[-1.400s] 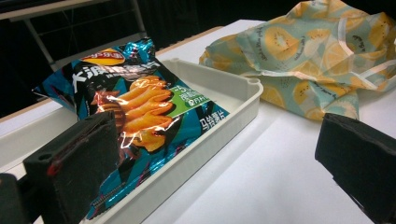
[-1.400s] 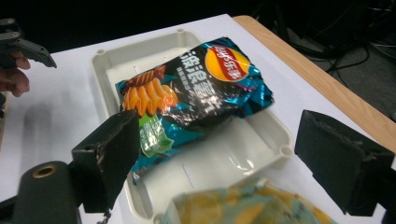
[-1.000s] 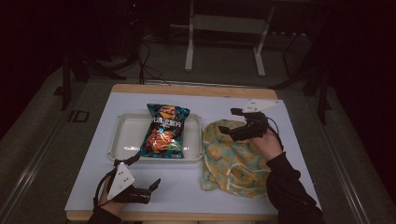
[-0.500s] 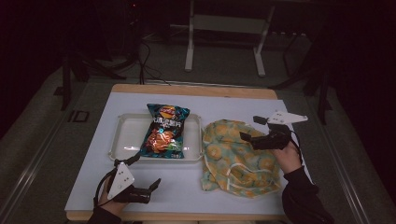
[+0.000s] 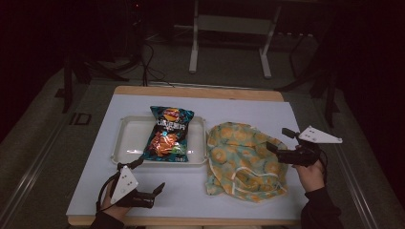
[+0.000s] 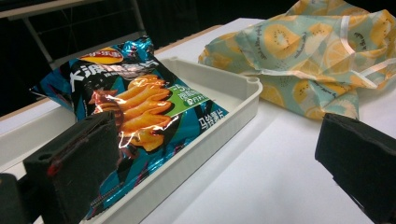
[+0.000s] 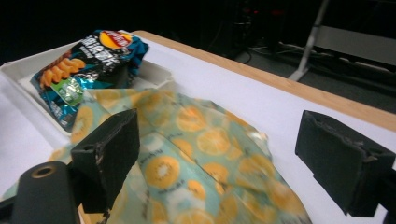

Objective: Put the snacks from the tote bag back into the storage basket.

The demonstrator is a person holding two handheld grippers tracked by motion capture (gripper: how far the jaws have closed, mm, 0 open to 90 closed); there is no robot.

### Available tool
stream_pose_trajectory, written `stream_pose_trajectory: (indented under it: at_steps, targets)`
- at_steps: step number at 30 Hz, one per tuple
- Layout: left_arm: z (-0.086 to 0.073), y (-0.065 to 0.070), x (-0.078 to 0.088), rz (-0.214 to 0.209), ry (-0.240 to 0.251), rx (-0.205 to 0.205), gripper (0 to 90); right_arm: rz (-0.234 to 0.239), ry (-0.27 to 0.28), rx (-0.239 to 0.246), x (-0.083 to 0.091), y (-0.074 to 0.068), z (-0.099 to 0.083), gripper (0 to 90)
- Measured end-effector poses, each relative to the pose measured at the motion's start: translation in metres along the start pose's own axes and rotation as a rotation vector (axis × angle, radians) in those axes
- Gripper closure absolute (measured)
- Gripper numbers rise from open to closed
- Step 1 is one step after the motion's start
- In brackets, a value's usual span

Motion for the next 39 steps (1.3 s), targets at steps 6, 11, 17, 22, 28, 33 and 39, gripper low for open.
stream_pose_trajectory:
  at_steps: [6, 11, 17, 22, 28, 33, 39]
  targets:
    - [0.000, 0.000, 0.000, 0.000, 0.001, 0.002, 0.3, -0.061, 0.017, -0.040, 0.017, 0.014, -0.017, 13.7]
    - [0.000, 0.001, -0.001, 0.000, 0.000, 0.002, 0.3, -0.124, 0.037, -0.046, 0.026, 0.021, -0.030, 13.7]
    - [0.000, 0.001, -0.001, 0.000, 0.000, 0.001, 0.3, -0.180, 0.053, -0.078, 0.033, 0.026, -0.044, 13.0]
    - [0.000, 0.001, -0.001, -0.002, 0.001, 0.000, 0.3, -0.196, 0.056, -0.104, 0.037, 0.025, -0.054, 12.7]
    - [0.000, 0.001, 0.000, -0.005, -0.001, -0.004, 0.3, -0.229, 0.050, -0.107, 0.038, 0.025, -0.065, 12.7]
    - [0.000, 0.000, 0.000, -0.005, -0.004, -0.005, 0.3, -0.257, 0.048, -0.107, 0.038, 0.027, -0.068, 12.7]
    - [0.000, 0.001, 0.000, -0.006, -0.004, -0.008, 0.3, -0.266, 0.047, -0.110, 0.035, 0.030, -0.073, 12.7]
Point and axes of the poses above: each handheld gripper's, and its own axes: x roughly backward along the jaws, z roughly out of its top, y roughly to its right, the point moved 4 cm from there along -x, roughly forward along the jaws, and after that the axes turned 3 degrees about -x, right-handed, at the moved point
